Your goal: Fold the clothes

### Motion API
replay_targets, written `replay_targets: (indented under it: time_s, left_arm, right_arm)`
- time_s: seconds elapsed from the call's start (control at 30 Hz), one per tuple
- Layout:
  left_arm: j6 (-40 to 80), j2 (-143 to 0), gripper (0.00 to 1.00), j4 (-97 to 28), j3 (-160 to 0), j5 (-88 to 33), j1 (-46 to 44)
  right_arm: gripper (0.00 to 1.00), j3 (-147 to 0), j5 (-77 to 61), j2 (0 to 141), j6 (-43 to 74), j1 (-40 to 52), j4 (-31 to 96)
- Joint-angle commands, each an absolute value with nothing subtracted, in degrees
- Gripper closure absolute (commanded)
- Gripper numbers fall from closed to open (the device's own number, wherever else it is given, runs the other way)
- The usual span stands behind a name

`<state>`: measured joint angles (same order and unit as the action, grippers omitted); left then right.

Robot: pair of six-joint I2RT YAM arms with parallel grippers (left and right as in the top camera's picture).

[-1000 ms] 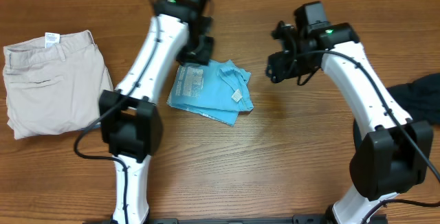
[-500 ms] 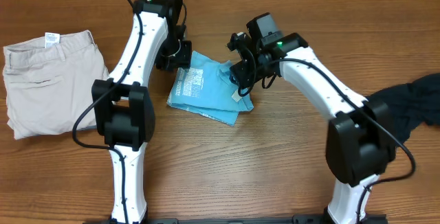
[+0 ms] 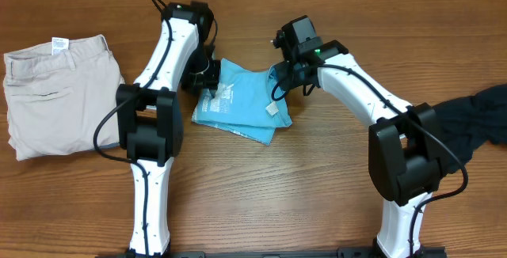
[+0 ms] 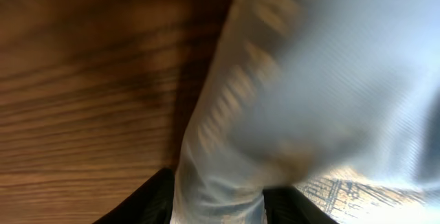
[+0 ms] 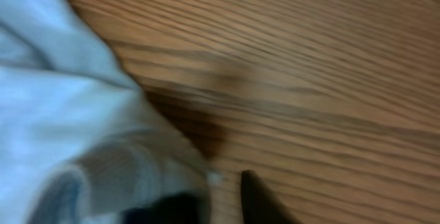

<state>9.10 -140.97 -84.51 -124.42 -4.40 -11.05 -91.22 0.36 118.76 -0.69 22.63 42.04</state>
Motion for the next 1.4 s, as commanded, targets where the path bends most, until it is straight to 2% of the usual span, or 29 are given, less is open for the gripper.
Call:
replay_targets:
  time_s: [0.0,0.1,0.27,0.43,0.53,0.77,0.97,1.0,1.13,1.3,1.37]
  left_arm:
    - [10.74,-143.50,0.56,-85.93,-123.46,0.43,-11.05]
    - [13.34,-143.50,0.56,-87.59,-123.46,4.67,-10.87]
    - [14.00,-143.48,0.55,-88.88,-123.46,5.06,-10.85]
    - [13.98,-143.48,0.52,-88.09,-123.46,4.40,-10.85]
    - [13.93,-143.50,0.51,-88.09,-123.46,3.51,-10.85]
    - [13.93,-143.50,0.51,-87.81,-123.46,2.92,-10.85]
    - [13.76,-143.50,0.51,-87.85,-123.46,2.92,-10.85]
    - [13.76,-143.48,0.50,-87.85,-123.46,2.90,-10.85]
    - [13.76,-143.46,0.52,-87.85,-123.50,2.52,-10.85]
    - [13.28,-143.46,0.52,-87.90,-123.59,0.10,-10.83]
    - [13.19,-143.46,0.51,-88.73,-123.59,-0.99,-10.85]
  right_arm:
    - [0.67,-91.02,2.33,119.17,6.04,20.69,43.92]
    - [0.66,-91.02,2.46,119.17,6.00,20.49,46.30]
    - [0.66,-91.05,-1.74,119.17,5.56,20.56,51.48]
    - [0.62,-91.02,-21.50,119.17,-1.83,20.73,60.36]
    - [0.60,-91.00,-25.43,119.17,-4.58,21.65,62.89]
    - [0.54,-88.79,-25.39,119.20,-4.60,24.51,58.85]
    - [0.54,-84.95,-25.17,119.20,-4.54,25.41,52.45]
    - [0.55,-84.55,-25.17,119.20,-4.51,25.41,52.14]
    - [0.76,-84.07,-26.46,119.15,-4.62,25.45,54.33]
    - [0.78,-86.46,-42.85,117.40,-14.20,25.45,63.92]
    - [0.77,-87.64,-44.97,116.11,-16.51,25.45,66.57]
